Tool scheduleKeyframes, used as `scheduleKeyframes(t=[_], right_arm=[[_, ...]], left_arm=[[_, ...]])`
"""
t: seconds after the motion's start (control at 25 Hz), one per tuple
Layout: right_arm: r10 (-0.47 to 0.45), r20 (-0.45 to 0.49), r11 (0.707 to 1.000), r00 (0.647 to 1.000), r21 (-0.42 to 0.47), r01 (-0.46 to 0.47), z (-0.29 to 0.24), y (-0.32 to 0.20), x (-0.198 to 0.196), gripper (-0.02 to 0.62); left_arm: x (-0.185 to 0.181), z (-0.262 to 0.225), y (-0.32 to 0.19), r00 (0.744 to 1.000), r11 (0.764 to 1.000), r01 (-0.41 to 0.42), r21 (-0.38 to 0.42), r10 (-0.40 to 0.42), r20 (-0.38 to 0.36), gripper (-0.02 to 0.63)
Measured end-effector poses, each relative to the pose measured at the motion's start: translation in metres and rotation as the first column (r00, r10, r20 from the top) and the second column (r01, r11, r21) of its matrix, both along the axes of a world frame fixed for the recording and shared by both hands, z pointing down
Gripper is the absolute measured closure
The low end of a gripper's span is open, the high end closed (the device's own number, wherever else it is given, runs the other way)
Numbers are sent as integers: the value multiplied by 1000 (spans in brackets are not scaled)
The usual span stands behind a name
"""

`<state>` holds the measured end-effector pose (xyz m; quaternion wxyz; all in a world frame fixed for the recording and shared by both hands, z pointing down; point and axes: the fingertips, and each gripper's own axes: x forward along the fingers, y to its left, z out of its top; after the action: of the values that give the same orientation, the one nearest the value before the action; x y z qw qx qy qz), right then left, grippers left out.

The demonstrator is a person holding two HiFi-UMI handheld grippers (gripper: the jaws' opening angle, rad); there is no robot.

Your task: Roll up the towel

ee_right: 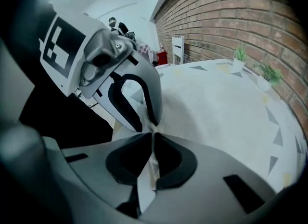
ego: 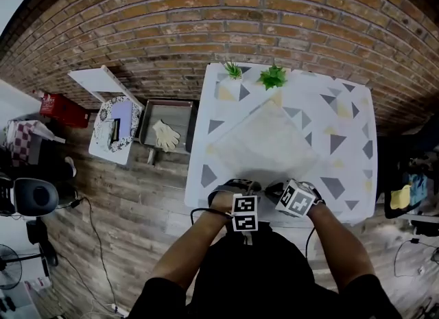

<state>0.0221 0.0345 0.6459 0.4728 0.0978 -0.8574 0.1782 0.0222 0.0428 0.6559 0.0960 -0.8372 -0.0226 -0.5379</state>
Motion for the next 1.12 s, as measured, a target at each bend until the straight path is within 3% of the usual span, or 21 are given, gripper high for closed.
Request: scheduleKeyframes(t=[0.12,0.16,0.24,0.4,0.56,0.72,0.84,1.12], right_arm=[[18,24,999,1000,-31,-17,-3,-3,1,557],[20,27,999,999,-27,-20,-3,-5,2,557],[24,32,1000,999,-4,-24,-4,-8,2,555],[-21,17,993,1000,116,19,-9,-10,0,530],[-111,-44,962,993,248,119,-12,-6,-4,471],[-104,-130,941,986,309,140,0,-16,3,486],[-91,-96,962,991,250,113,4,-17,1,553],[-77,-22,997,997,12,77,9,-9,0,558]], left_arm=[[2,-1,-6,1000,1000,27,7,-27,-14,505],[3,-2,-7,999,999,41,-8,-41,-21,547],[3,-3,-10,997,995,78,-64,-79,-23,568],[0,-3,-17,992,982,126,-141,-129,-12,572],[-1,-5,-22,986,969,161,-185,-166,-12,572],[-1,-5,-28,979,956,194,-222,-202,-17,571],[-4,-4,-29,977,948,206,-242,-215,-12,571],[-8,-6,-29,984,975,170,-146,-175,-21,560]])
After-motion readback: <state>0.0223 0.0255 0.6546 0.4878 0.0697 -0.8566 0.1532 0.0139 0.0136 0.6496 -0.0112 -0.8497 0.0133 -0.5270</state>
